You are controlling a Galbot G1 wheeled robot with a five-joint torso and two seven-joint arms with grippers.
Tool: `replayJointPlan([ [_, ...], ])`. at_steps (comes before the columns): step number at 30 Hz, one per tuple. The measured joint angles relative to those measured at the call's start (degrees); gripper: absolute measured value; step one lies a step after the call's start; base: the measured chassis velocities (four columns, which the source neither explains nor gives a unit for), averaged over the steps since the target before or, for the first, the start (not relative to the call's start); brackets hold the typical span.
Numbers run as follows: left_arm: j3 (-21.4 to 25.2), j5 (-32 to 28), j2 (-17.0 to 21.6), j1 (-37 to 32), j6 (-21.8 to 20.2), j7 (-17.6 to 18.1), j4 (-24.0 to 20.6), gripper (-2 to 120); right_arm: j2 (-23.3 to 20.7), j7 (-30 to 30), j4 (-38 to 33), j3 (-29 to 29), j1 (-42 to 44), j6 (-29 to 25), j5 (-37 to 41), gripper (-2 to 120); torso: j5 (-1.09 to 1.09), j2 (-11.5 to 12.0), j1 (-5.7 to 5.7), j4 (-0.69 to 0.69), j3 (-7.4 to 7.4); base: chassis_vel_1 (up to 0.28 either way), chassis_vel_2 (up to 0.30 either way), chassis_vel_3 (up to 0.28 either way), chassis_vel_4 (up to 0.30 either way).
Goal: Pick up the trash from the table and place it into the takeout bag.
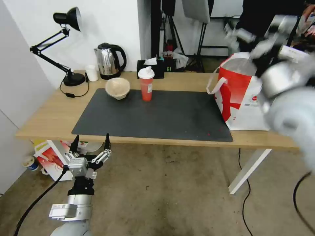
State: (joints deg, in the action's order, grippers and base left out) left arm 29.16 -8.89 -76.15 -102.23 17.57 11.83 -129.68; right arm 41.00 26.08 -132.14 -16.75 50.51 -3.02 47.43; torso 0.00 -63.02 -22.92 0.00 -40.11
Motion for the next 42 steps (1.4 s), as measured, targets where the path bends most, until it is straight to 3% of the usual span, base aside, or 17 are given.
replayJointPlan([
  [2,0.0,0.02,-0.15,-0.01,0.0,-0.01,-0.04,99,1.2,0.07,-0.99,-0.58,3.02,-1.66,-3.24,100,0.0,0.0,0.0,-0.01,0.01,0.0,0.0,0.0,0.0],
  [5,0.03,0.17,-0.34,-0.37,-0.02,-0.06,-0.32,99,5.67,0.68,-4.53,-1.64,13.83,-6.73,-14.09,100,0.0,-0.01,0.01,-0.02,0.01,0.0,0.0,0.0,0.0],
  [6,0.03,0.17,-0.34,-0.37,-0.02,-0.06,-0.32,99,5.67,0.68,-4.53,-1.64,13.83,-6.73,-14.09,100,0.0,-0.01,0.01,-0.02,0.01,0.0,0.0,0.0,0.0],
  [8,0.36,0.17,-0.12,-0.77,-0.01,-0.06,-0.52,99,8.23,1.53,-5.87,-1.43,19.98,-9.33,-22.12,100,0.0,0.0,0.0,0.0,0.01,0.0,0.0,0.0,0.0],
  [15,0.56,0.02,0.16,-1.17,0.01,-0.03,-0.82,99,12.4,4.04,-8.02,0.29,29.7,-13.26,-33.19,100,-0.03,-0.01,0.0,0.01,0.01,0.0,0.0,0.0,0.0],
  [18,0.22,-0.02,0.07,-1.09,0.03,-0.02,-0.76,99,15.4,8.06,-8.09,2.34,36.04,-16.08,-41.01,100,0.0,-0.01,0.01,0.0,0.01,0.0,0.0,0.0,0.0],
  [32,-0.01,-0.77,0.3,-1.03,0.29,-0.07,-0.24,99,18.07,13.93,-3.97,7.41,45.92,-18.39,-52.2,100,0.0,-0.01,0.01,0.0,0.0,0.0,0.0,0.0,0.0],
  [42,0.01,-0.82,0.14,-1.21,0.26,-0.19,-0.36,99,18.11,16.8,-1.0,10.61,46.86,-15.22,-51.68,100,0.0,-0.01,0.01,0.0,0.0,0.0,0.0,0.0,0.0],
])
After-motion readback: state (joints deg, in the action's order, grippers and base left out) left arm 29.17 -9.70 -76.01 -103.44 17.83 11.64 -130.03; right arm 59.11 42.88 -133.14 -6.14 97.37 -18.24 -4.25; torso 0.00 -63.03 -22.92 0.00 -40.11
